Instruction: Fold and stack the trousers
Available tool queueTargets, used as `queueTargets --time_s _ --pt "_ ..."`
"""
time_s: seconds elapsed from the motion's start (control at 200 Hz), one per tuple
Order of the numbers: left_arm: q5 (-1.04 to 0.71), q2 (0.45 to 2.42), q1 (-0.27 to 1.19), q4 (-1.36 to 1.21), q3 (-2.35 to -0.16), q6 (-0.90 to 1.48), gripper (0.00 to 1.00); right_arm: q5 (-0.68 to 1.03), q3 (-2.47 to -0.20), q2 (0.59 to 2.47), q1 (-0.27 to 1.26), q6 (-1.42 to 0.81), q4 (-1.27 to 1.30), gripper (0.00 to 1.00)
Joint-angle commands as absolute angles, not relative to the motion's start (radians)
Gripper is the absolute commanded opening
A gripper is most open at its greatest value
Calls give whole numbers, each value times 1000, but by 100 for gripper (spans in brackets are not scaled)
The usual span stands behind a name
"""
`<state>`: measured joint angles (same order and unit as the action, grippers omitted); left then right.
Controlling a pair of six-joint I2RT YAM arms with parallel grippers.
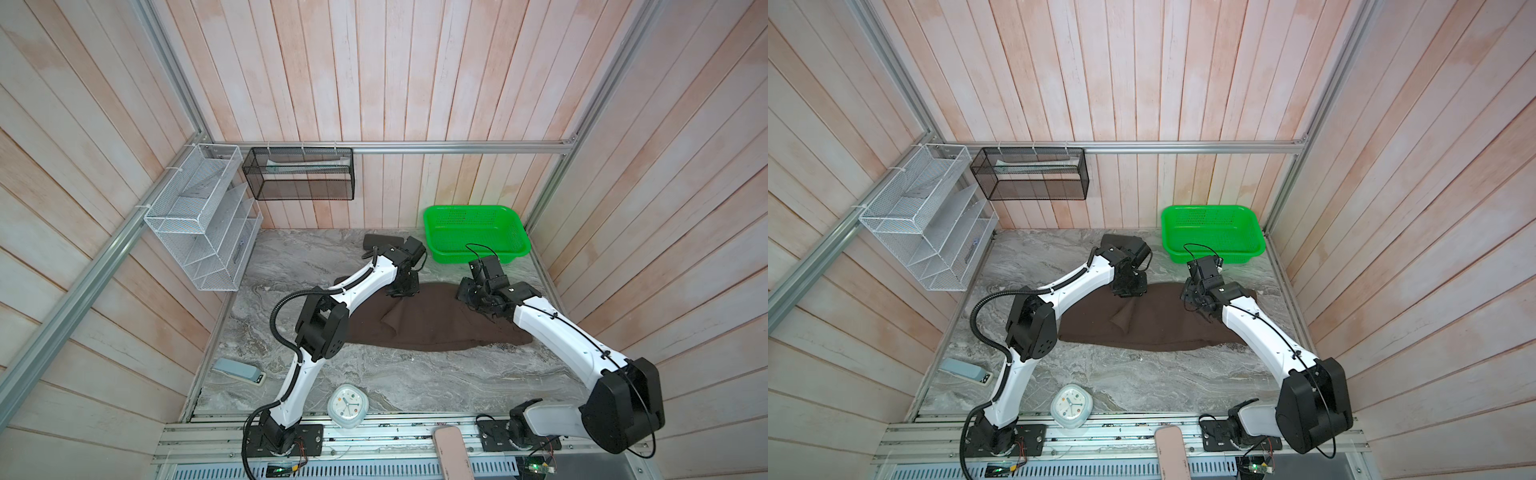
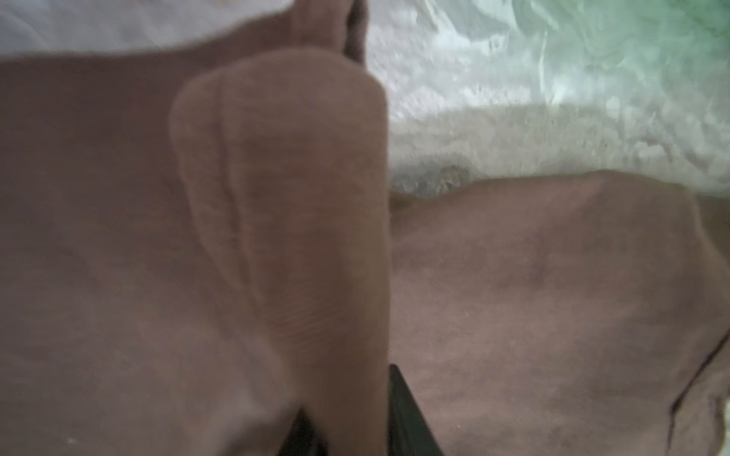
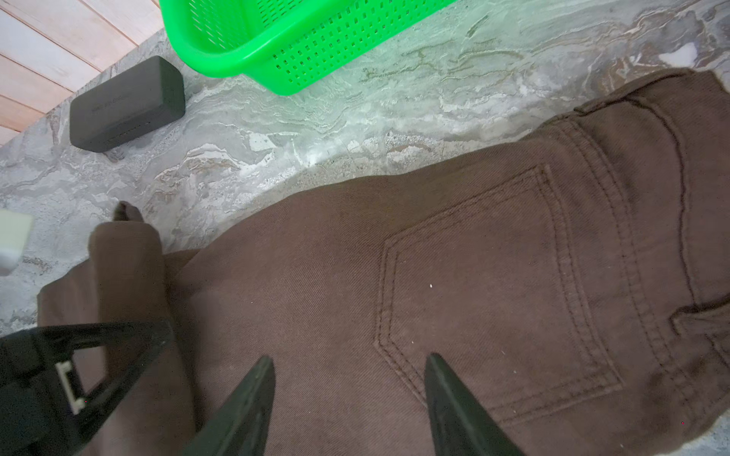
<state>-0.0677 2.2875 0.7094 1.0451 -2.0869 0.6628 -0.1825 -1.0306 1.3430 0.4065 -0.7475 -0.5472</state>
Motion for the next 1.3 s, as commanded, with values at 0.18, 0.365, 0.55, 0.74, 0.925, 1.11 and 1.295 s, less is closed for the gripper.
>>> queueTargets --time_s 0.18,0.365,0.55,0.74,0.925,1.11,1.295 --pt "-138 2137 749 946 -2113 649 61 -193 -1033 1318 398 -731 -581 62" --pt "-65 1988 695 955 -2005 632 62 -166 -1047 1323 410 -726 -581 61" --pt "-88 1771 508 824 -1605 614 63 -207 -1124 1434 548 -751 -581 61" --pt "-127 1678 331 779 -1362 533 65 -284 -1308 1679 678 -755 -660 61" --pt "-140 1669 259 739 -1237 484 65 -340 -1509 1918 744 -764 -782 65" --pt "-153 1651 211 712 -1183 459 65 -345 -1607 2040 768 -772 -821 68" --pt "-158 1632 181 714 -1174 439 66 -381 -1679 2136 774 -775 -878 72"
